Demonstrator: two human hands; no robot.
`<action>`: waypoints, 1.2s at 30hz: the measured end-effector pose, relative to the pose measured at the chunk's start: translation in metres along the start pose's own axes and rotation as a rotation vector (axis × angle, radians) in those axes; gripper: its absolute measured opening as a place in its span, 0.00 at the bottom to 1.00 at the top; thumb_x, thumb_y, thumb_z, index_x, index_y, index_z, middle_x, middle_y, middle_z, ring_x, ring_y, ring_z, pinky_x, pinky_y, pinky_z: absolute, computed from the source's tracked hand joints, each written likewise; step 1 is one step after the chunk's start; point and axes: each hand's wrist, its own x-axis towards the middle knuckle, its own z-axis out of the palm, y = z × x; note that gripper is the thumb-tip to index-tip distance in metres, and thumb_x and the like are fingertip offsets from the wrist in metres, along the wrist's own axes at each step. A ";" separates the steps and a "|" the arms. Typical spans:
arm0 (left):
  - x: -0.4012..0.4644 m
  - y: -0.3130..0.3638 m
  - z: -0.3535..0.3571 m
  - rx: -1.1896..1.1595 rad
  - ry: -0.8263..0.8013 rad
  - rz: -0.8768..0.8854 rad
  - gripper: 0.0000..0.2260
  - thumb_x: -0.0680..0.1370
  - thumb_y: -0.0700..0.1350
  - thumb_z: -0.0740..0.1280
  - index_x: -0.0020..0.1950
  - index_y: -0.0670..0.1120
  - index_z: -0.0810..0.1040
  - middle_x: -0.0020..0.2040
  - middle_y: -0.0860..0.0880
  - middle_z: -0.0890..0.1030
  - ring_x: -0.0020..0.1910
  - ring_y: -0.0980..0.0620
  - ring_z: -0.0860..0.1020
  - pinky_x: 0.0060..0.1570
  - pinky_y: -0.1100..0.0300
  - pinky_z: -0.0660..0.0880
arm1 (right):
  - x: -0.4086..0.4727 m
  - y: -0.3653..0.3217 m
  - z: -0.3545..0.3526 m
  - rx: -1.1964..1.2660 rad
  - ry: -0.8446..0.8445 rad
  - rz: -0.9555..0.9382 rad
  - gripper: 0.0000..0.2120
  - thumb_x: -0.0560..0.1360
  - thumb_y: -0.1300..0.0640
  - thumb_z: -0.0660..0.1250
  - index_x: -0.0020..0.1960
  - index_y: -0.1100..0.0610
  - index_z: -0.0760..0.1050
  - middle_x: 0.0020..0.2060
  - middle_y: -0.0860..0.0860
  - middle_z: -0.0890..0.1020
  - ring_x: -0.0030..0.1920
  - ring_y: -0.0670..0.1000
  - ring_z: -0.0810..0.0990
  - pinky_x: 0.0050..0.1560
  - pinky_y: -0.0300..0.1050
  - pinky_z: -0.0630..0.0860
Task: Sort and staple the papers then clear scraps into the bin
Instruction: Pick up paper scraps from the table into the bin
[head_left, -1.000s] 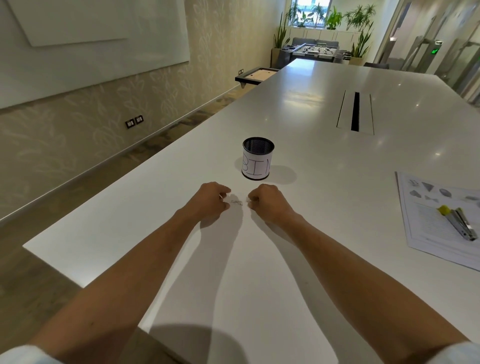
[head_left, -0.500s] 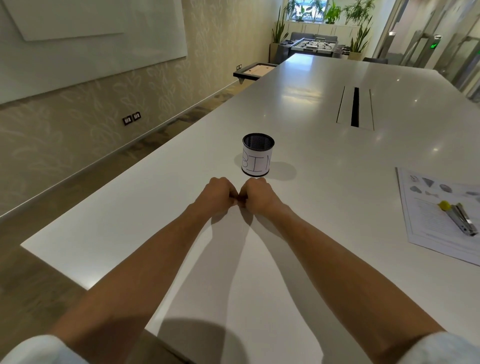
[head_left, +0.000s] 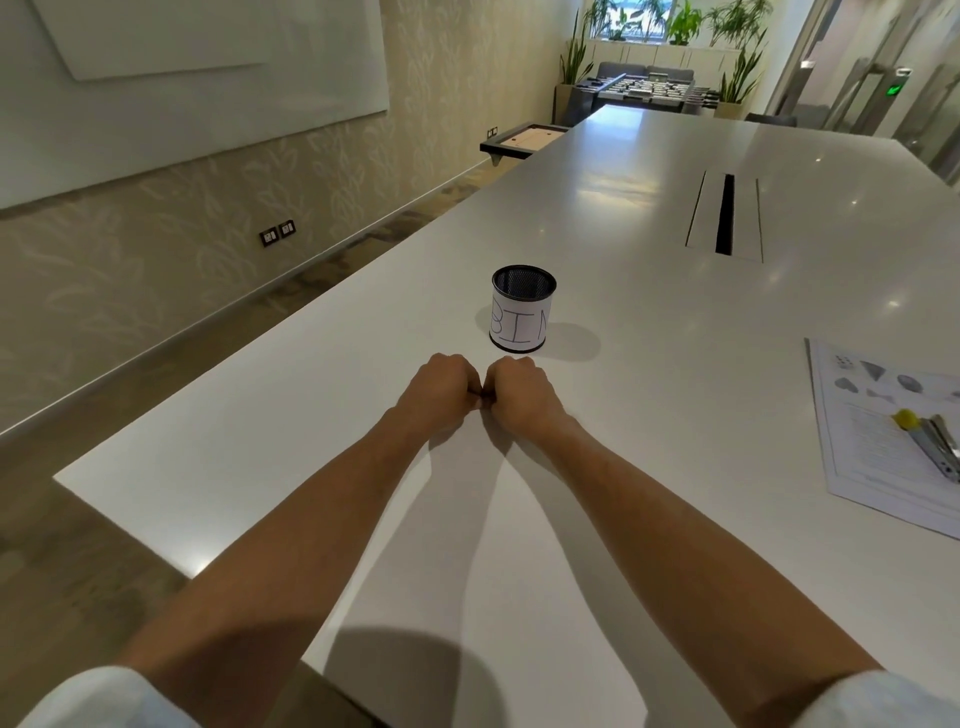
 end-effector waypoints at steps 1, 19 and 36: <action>0.000 0.000 0.001 0.003 0.005 -0.004 0.06 0.73 0.41 0.71 0.48 0.43 0.85 0.44 0.42 0.84 0.43 0.43 0.81 0.48 0.52 0.78 | 0.000 0.000 0.001 -0.008 0.000 0.006 0.08 0.75 0.62 0.64 0.52 0.62 0.78 0.49 0.59 0.79 0.48 0.61 0.78 0.41 0.49 0.72; -0.005 0.013 0.009 0.110 0.087 -0.045 0.09 0.75 0.35 0.66 0.50 0.43 0.84 0.47 0.43 0.83 0.44 0.44 0.81 0.49 0.53 0.78 | -0.001 0.013 0.004 0.045 0.005 -0.087 0.06 0.74 0.65 0.64 0.48 0.63 0.78 0.47 0.58 0.82 0.46 0.58 0.79 0.41 0.47 0.71; 0.000 -0.010 0.007 -0.066 0.024 0.098 0.10 0.74 0.43 0.72 0.54 0.43 0.84 0.47 0.45 0.84 0.47 0.47 0.81 0.47 0.59 0.74 | 0.005 0.017 -0.007 0.062 -0.019 -0.100 0.06 0.72 0.64 0.69 0.46 0.63 0.83 0.42 0.58 0.84 0.45 0.56 0.81 0.42 0.43 0.73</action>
